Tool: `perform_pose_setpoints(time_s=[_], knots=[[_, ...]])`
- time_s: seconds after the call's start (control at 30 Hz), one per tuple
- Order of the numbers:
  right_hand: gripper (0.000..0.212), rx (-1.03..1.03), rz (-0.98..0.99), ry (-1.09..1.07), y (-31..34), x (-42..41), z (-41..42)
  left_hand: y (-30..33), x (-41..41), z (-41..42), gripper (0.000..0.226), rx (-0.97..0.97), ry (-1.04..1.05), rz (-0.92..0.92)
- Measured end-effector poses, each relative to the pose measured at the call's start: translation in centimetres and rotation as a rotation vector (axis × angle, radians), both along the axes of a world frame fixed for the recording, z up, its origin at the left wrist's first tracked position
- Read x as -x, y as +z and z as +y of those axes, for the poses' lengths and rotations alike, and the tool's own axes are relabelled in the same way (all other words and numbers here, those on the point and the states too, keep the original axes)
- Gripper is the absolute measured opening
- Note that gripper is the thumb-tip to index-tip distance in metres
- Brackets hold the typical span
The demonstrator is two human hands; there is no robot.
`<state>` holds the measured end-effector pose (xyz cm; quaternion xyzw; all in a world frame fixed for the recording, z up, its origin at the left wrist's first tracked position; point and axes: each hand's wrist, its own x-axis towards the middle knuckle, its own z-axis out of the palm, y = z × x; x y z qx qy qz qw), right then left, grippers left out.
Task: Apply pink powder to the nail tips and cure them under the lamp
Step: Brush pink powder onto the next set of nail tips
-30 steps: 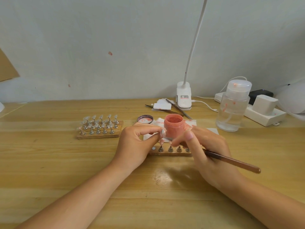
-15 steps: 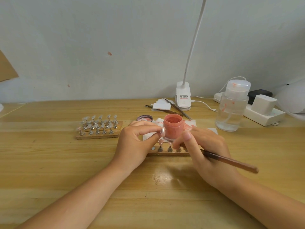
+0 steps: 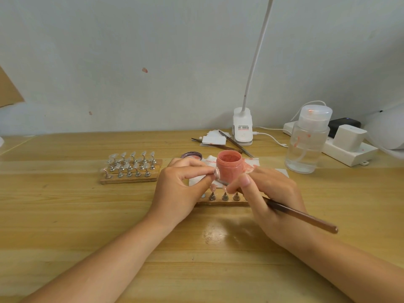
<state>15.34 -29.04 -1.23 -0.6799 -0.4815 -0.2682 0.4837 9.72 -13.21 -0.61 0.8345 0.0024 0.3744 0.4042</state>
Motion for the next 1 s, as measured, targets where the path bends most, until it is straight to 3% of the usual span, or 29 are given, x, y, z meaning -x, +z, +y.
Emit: perform_pose_setpoints(time_s=[0.9,1.0], knots=[[0.048,-0.009,-0.011,-0.031,0.32,0.14,-0.08,-0.03,0.02,0.06,0.023,-0.027,0.018,-0.021],[0.052,0.016,0.06,0.007,0.43,0.3,-0.18,-0.03,0.03,0.11,0.023,-0.012,0.022,-0.014]])
